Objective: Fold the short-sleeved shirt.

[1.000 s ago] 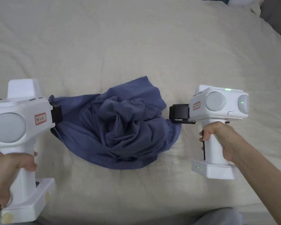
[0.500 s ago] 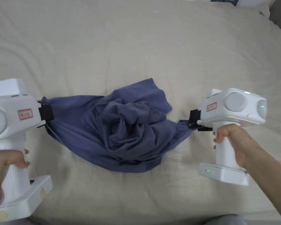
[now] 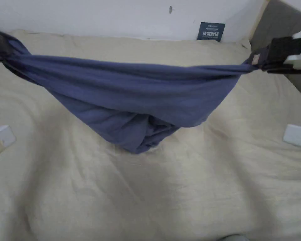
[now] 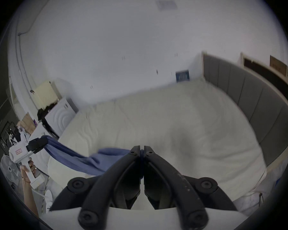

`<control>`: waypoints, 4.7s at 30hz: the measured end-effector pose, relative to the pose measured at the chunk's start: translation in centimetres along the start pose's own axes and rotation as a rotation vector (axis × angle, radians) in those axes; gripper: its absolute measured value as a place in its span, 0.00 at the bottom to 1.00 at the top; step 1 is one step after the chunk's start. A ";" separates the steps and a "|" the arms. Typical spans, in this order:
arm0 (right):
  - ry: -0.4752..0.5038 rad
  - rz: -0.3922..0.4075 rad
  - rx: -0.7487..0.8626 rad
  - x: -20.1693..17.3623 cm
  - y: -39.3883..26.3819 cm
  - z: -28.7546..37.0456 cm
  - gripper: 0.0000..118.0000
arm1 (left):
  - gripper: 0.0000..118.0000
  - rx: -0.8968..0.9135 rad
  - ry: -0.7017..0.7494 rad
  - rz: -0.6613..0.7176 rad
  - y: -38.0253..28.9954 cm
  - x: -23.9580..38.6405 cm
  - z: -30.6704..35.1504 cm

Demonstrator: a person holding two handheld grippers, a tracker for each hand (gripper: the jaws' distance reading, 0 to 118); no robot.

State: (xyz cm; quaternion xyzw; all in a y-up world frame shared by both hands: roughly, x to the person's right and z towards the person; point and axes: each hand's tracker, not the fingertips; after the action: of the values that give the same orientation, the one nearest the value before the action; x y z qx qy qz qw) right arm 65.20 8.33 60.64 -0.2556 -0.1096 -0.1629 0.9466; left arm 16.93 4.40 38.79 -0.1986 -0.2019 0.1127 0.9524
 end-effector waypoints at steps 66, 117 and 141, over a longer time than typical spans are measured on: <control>-0.120 -0.088 -0.277 4.0 -21.5 -8.4 0.04 | 0.02 -0.390 0.236 0.019 -25.0 -5.6 -3.3; -0.158 0.174 0.352 -4.9 -20.2 -2.1 0.01 | 0.55 -0.133 0.144 -0.243 -16.6 1.9 2.6; -0.198 0.167 0.225 -4.0 -22.1 -4.4 0.01 | 0.09 -0.789 0.317 -0.006 -29.6 -8.3 -4.0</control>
State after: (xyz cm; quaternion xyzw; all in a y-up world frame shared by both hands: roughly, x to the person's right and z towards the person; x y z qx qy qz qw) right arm 53.97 -10.97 65.71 -0.1709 -0.1981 -0.0444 0.9641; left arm 15.23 -25.91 45.19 -0.5623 -0.0811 -0.0082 0.8229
